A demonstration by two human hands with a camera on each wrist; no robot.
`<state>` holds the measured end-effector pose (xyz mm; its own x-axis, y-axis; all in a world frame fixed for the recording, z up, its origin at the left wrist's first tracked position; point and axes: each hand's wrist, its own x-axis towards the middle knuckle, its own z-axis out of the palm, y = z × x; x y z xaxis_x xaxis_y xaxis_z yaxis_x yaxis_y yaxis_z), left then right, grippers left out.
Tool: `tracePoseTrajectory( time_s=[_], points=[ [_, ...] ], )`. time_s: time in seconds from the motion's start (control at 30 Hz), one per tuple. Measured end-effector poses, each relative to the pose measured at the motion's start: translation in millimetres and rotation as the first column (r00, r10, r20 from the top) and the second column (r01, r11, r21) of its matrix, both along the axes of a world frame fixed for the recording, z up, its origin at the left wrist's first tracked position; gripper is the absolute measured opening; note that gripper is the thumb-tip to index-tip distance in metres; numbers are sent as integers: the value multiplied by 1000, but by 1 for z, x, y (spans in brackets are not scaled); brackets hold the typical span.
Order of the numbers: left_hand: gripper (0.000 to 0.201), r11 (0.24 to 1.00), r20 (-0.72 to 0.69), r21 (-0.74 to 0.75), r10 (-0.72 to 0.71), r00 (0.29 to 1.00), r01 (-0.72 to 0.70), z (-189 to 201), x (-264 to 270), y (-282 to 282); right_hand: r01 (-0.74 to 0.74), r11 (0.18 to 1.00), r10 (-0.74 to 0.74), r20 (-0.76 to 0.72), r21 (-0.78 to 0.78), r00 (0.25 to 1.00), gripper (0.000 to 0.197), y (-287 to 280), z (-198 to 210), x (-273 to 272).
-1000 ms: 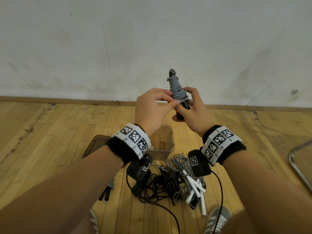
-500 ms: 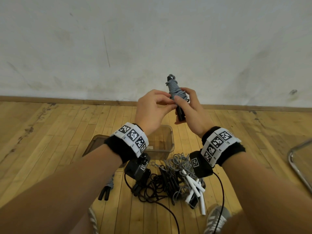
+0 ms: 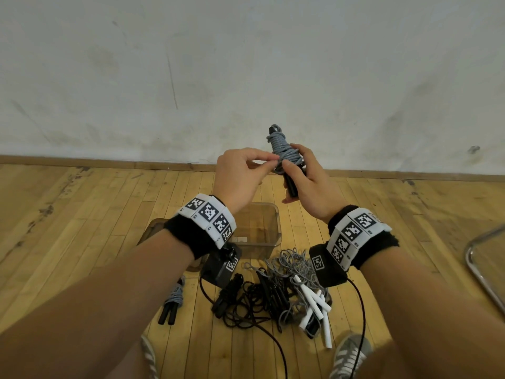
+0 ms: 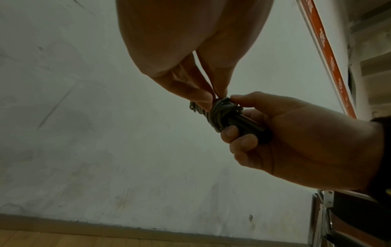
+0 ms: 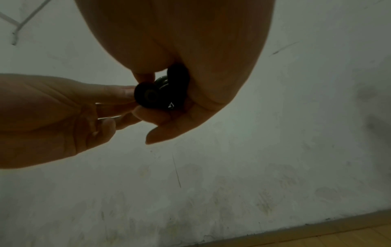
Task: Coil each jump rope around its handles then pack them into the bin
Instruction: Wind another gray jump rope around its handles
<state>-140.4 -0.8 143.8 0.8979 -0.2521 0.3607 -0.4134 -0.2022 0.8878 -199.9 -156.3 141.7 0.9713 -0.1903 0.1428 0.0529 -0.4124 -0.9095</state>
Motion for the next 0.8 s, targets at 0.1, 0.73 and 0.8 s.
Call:
tracePoseTrajectory(
  time_s=[0.1,0.73,0.8],
  points=[
    [7,1000,-63,-7,9,998,-9,-1,4,2,-41,989,36,-39,-142,999,58,1,0,-3],
    [13,997,-302,-38,-70,951,61,-5,1,-3,33,944,-19,45,-327,999,52,-4,-10,0],
    [15,998,-247,6,-57,967,60,-6,2,-3,51,957,-42,39,-287,998,50,-1,-10,-1]
  ],
)
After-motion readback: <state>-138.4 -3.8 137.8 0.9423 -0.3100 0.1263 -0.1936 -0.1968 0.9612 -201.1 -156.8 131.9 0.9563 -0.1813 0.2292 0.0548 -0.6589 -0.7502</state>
